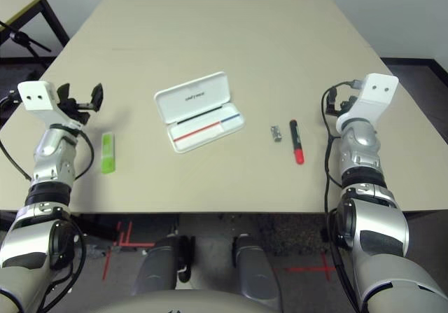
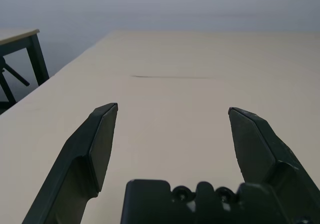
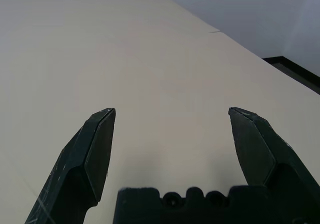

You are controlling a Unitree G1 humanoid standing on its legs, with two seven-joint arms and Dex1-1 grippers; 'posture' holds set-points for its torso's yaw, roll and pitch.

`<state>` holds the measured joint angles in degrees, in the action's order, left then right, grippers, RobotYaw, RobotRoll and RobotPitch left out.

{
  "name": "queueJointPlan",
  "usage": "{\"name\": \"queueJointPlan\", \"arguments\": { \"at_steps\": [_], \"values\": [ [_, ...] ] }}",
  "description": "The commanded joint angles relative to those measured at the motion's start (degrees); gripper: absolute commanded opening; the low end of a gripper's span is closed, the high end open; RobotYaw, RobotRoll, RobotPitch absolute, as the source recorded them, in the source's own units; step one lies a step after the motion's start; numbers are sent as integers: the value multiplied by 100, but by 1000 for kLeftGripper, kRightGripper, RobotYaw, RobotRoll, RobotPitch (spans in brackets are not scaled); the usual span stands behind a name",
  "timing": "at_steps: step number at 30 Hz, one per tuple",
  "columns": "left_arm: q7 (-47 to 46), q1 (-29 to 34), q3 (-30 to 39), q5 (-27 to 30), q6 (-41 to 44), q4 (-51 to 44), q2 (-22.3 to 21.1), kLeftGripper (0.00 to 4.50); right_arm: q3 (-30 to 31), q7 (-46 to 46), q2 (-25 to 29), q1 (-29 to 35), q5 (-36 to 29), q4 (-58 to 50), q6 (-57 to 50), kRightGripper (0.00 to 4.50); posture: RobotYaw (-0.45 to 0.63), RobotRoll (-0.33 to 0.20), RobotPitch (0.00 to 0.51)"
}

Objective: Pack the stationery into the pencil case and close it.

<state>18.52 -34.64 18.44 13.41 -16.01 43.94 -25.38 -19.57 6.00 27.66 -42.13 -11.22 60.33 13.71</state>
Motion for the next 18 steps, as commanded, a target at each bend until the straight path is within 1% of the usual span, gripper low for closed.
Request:
{"name": "queueJointPlan", "arguments": {
  "at_steps": [1, 6, 11, 15, 18],
  "values": [
    [30, -47, -26, -55, -23, 142, -55, 4472, -33, -30, -24, 13, -10, -11, 11, 4500, -61, 0, 102],
    [31, -65, -32, -61, -39, 160, -53, 4472, -20, -12, -22, -28, -3, 11, 7, 4500, -58, 0, 105],
    [38, 12, -7, -37, -34, 78, -72, 4472, -22, 22, -9, -11, -10, 4, 5, 4500, -49, 0, 96],
    [31, 41, 35, -32, -68, 108, -140, 4472, 55, 205, -7, -81, 29, 32, -1, 4500, -44, 0, 87],
    [78, 81, 49, 1, -38, 10, -175, 4472, 121, 531, 30, -146, 15, -14, -62, 4500, -49, 0, 85]
  ]
}}
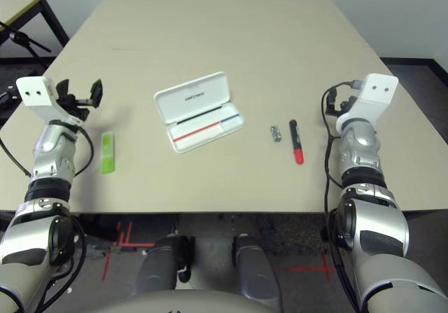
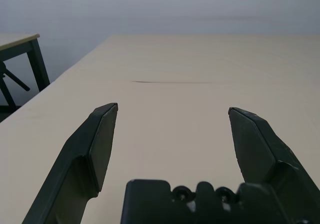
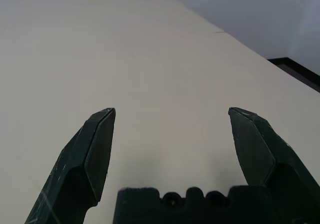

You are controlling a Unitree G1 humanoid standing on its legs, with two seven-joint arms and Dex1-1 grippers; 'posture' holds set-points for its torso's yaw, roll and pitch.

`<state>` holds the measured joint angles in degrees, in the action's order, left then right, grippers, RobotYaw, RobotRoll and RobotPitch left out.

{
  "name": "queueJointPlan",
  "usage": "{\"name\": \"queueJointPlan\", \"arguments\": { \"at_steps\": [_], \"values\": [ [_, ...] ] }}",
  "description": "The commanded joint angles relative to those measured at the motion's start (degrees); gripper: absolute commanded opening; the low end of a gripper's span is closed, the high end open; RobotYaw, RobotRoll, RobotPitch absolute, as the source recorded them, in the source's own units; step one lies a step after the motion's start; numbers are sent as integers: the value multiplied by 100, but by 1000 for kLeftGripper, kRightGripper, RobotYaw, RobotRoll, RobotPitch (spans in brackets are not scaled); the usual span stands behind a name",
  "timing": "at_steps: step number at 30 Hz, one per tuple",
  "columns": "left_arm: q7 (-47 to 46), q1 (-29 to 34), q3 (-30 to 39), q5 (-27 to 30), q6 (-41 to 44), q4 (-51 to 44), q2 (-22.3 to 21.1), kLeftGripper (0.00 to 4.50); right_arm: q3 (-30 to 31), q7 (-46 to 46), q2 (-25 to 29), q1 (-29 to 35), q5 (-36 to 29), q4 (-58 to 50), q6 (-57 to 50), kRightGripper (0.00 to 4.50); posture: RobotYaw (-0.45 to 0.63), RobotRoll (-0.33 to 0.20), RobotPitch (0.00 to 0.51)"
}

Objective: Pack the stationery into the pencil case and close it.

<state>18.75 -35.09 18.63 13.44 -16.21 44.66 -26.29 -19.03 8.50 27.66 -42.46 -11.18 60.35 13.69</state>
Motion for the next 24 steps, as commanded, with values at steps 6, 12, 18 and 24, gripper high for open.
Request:
{"name": "queueJointPlan", "arguments": {
  "at_steps": [6, 12, 18, 24],
  "values": [
    [129, 189, 64, 34, 41, -121, -160, 4472, 89, 926, 115, -171, -61, -105, -261, 4500, -58, 0, 80],
    [359, 323, 98, 113, 183, -314, -303, 4472, 307, 2142, 286, -24, -114, -523, -675, 4500, -62, 0, 74],
    [1007, 563, 136, 505, 808, -830, -459, 4472, 567, 3295, 466, 237, -197, -1213, -1384, 4500, -49, 0, 75],
    [2142, 1250, -201, 907, 1975, -2171, -684, 4472, 758, 4184, 598, 480, -336, -1748, -2129, 4500, -33, 0, 75]
  ]
}}
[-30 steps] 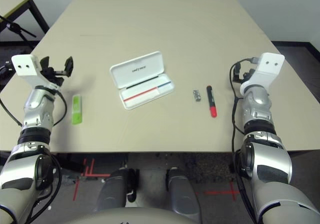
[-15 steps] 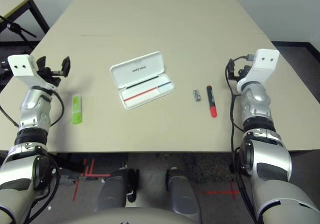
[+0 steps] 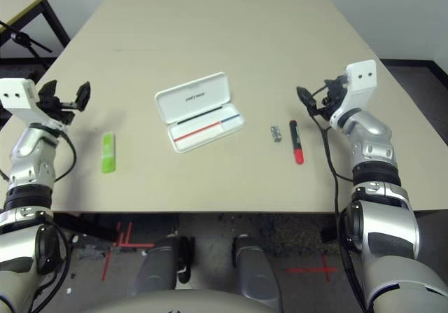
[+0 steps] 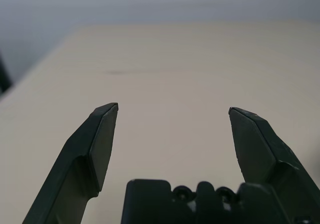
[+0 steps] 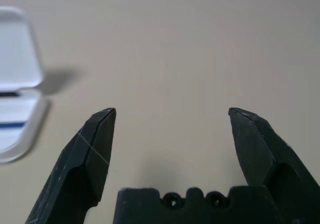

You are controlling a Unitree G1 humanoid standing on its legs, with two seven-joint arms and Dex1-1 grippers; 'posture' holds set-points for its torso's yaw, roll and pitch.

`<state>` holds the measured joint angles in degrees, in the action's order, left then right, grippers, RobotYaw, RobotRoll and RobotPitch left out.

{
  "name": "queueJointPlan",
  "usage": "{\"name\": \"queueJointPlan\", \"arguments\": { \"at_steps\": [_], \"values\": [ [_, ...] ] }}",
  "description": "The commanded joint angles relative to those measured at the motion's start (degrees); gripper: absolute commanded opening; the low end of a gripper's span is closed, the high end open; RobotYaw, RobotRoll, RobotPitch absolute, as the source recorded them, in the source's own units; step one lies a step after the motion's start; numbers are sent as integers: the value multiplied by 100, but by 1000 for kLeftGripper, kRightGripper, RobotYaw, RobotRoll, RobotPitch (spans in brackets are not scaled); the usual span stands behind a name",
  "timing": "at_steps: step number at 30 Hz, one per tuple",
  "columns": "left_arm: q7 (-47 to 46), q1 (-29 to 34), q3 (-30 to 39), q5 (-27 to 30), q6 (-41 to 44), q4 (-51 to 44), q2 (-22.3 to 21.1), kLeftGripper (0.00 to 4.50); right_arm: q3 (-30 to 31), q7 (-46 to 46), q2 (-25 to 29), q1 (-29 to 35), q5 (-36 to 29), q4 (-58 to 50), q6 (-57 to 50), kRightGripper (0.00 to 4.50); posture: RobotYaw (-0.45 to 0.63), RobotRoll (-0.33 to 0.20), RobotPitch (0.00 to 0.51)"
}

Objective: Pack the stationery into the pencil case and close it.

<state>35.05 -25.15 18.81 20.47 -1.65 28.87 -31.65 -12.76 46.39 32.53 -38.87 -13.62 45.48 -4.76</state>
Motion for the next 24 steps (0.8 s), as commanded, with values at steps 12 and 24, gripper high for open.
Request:
{"name": "queueJointPlan", "arguments": {
  "at_steps": [12, 24],
  "values": [
    [1604, 1013, -874, 618, 2045, -2701, -492, 4472, 589, 1311, 317, 386, -19, -867, -770, 4500, -12, 0, 74],
    [1627, 793, -1872, 311, 2522, -3203, -64, 4472, 744, 1173, 197, 477, 76, -1043, -832, 4500, -27, 0, 82]
  ]
}}
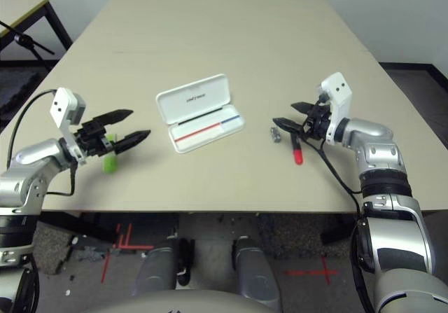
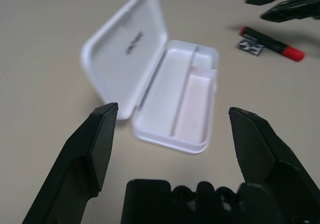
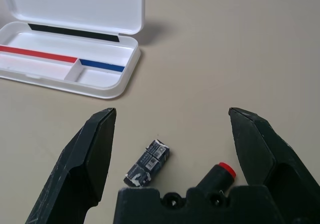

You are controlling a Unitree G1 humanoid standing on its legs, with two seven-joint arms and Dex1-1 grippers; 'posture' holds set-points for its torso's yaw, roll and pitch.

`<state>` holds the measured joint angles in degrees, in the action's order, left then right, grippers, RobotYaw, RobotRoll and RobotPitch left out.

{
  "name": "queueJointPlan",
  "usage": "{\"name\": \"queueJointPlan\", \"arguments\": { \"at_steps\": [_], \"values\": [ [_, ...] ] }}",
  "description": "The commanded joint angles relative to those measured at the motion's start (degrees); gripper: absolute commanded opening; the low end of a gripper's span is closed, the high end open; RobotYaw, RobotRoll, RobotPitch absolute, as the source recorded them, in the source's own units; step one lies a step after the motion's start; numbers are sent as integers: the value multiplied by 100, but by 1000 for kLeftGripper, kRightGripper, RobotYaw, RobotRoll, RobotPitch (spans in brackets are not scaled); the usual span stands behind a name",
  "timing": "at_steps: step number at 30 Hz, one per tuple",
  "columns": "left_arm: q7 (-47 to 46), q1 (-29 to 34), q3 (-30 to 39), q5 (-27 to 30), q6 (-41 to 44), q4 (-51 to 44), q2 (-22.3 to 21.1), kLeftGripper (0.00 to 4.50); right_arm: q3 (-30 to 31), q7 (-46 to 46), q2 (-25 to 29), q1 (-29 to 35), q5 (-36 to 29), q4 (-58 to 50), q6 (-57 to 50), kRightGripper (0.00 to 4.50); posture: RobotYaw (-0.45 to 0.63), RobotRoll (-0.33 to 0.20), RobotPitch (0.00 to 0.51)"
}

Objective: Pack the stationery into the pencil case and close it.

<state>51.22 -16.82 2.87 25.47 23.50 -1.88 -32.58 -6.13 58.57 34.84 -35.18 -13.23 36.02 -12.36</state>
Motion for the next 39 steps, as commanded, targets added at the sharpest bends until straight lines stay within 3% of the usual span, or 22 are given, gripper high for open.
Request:
{"name": "queueJointPlan", "arguments": {
  "at_steps": [1, 16, 38, 39],
  "values": [
    [14, -65, -373, -254, -41, -105, 50, 4472, 90, -61, -42, 118, 41, -107, -75, 4500, -28, 0, 83],
    [212, -602, -1788, -1174, -59, 180, 279, 4472, 188, -112, -165, 196, 123, -53, 74, 4500, -51, 0, 73],
    [505, -1046, -2315, -1785, 246, 821, 347, 4472, 96, -394, -209, 196, 150, 16, 313, 4500, -83, 0, 57],
    [528, -1052, -2323, -1793, 287, 822, 344, 4274, 93, -403, -207, 197, 149, 13, 315, 4500, -85, 0, 58]
  ]
}}
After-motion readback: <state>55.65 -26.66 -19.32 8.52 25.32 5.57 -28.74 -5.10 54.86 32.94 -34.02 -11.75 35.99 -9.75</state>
